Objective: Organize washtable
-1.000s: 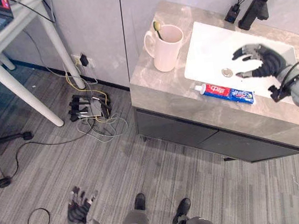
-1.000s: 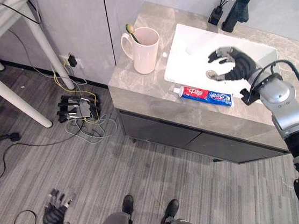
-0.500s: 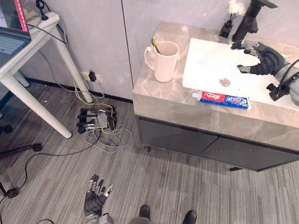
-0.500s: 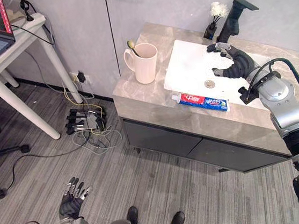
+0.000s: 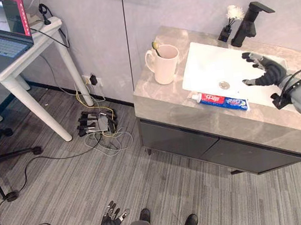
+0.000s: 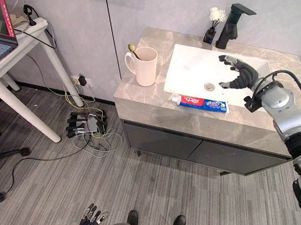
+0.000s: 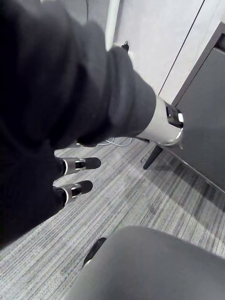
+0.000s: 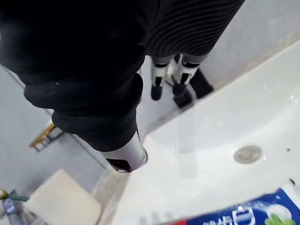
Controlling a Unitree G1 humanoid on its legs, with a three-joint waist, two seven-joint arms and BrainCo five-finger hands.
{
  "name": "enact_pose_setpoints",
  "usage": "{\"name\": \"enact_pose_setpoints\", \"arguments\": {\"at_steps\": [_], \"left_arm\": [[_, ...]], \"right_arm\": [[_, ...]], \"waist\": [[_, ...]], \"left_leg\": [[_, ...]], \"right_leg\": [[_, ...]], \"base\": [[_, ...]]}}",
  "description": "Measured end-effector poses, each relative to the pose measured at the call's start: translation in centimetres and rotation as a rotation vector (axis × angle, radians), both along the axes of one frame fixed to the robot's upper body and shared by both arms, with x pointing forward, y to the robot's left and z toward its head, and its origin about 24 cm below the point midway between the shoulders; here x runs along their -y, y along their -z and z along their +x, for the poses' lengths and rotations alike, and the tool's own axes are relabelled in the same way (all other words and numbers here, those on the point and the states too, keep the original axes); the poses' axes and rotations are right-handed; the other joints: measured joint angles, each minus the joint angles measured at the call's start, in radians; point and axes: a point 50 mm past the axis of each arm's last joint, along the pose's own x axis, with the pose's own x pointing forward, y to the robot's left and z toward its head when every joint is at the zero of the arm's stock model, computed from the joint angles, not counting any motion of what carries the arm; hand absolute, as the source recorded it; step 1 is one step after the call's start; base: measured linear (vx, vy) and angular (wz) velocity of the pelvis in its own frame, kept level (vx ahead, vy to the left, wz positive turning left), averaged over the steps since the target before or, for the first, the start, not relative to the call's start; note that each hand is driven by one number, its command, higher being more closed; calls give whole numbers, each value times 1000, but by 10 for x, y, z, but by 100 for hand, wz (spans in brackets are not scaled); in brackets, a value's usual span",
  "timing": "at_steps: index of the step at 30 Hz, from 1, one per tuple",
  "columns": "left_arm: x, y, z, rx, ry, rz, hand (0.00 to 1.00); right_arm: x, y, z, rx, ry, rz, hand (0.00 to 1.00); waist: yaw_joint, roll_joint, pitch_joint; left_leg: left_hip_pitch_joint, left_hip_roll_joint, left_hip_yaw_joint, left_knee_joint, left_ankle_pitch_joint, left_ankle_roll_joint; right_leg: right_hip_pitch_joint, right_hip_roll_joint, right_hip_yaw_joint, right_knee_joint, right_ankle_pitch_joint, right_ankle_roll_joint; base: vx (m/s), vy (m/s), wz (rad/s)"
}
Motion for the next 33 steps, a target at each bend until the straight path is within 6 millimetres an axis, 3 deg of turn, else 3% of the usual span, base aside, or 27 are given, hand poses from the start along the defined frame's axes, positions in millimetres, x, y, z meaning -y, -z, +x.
{"name": "enact_pose_setpoints", "arguments": {"at_steps": [6,11,17,33], "left_arm": [[-9,4,-7,-42,2,25,0],[-19,4,-10,-53,-24,47,0],[-19,1,-2,-21,-17,54,0],[-22,-5,5,18,-12,68,0]], "right_arm": [[-10,24,2,-66,-16,38,0],[-20,36,4,-103,-44,36,0],[-23,41,4,-128,-56,19,0],[-17,40,3,-126,-36,-51,0]], "waist": [[3,-16,9],[7,-44,41],[31,-52,72],[32,-67,121]], "left_leg": [[-5,-1,-12,-26,17,-4],[-24,-3,-21,-27,21,-4],[-41,-3,-28,-26,26,2],[-47,-4,-36,-23,22,-4]], "right_leg": [[-12,0,-8,1,0,0],[-28,0,-16,2,0,0],[-43,0,-22,2,0,0],[-44,-1,-28,5,0,0]], "base": [[2,11,5],[2,24,5],[25,16,3],[12,9,2]]}}
